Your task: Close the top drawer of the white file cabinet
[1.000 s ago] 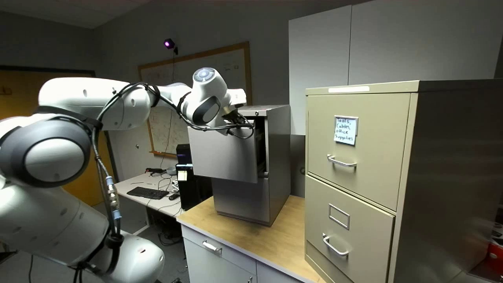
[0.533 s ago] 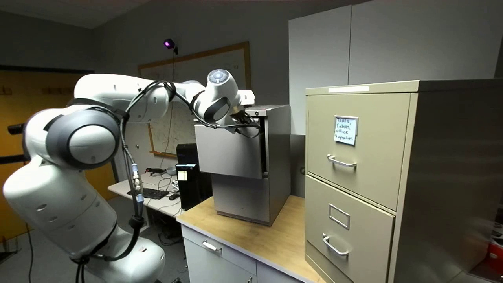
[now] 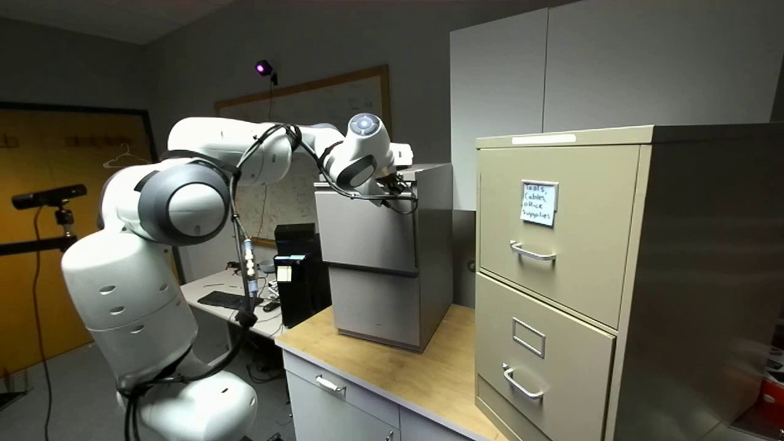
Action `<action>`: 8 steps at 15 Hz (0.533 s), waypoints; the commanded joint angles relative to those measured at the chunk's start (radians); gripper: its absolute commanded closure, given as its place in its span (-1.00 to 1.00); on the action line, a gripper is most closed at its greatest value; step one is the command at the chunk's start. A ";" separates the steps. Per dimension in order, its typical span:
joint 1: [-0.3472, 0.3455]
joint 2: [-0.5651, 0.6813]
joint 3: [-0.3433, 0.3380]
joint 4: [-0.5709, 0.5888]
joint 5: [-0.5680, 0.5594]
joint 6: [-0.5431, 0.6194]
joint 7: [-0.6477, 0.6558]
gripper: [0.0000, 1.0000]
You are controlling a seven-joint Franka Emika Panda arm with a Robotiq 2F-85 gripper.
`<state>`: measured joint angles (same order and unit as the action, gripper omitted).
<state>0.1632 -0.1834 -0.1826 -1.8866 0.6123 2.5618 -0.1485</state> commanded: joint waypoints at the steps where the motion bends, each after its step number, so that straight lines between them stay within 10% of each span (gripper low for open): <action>1: -0.046 0.098 0.016 0.113 0.068 -0.039 -0.048 0.97; 8: -0.118 0.189 0.055 0.229 0.084 -0.125 -0.038 0.95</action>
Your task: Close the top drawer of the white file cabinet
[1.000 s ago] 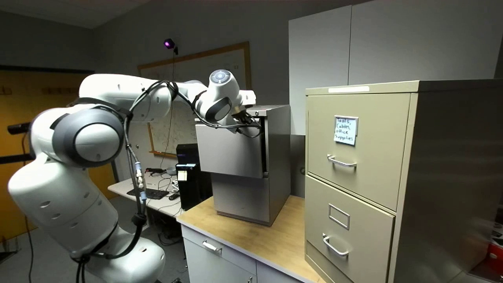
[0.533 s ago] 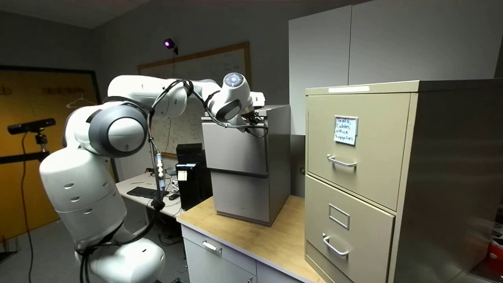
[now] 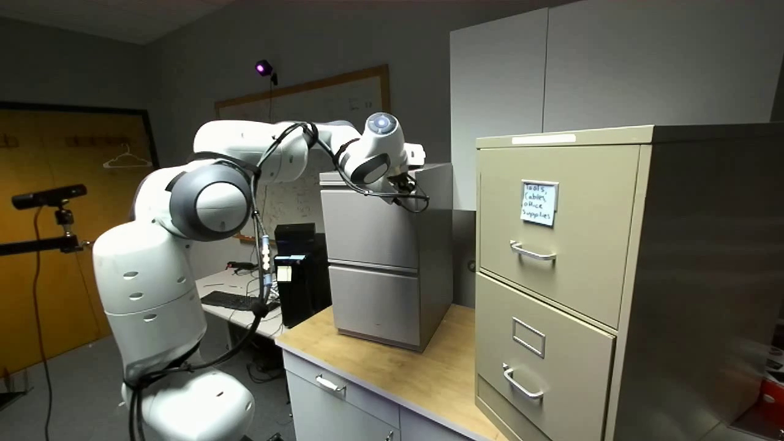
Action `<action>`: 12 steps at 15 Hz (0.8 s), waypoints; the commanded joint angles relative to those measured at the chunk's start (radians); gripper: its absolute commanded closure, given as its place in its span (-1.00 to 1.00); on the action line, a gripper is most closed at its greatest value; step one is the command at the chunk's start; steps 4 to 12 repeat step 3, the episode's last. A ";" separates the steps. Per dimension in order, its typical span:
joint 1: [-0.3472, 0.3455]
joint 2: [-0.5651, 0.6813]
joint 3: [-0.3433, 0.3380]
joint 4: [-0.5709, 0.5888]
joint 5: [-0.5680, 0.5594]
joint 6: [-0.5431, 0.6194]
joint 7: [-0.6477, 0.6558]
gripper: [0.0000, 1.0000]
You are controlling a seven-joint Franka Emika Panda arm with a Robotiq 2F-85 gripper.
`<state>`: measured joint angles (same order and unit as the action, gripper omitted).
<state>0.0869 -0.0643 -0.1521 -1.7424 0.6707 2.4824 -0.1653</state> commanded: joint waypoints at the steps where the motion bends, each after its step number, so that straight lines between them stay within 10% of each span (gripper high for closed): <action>1: -0.050 0.073 0.030 0.093 0.020 -0.058 -0.015 0.94; 2: -0.057 0.071 0.034 0.097 0.020 -0.076 -0.013 0.46; 12: -0.064 0.071 0.037 0.099 0.015 -0.083 -0.013 0.45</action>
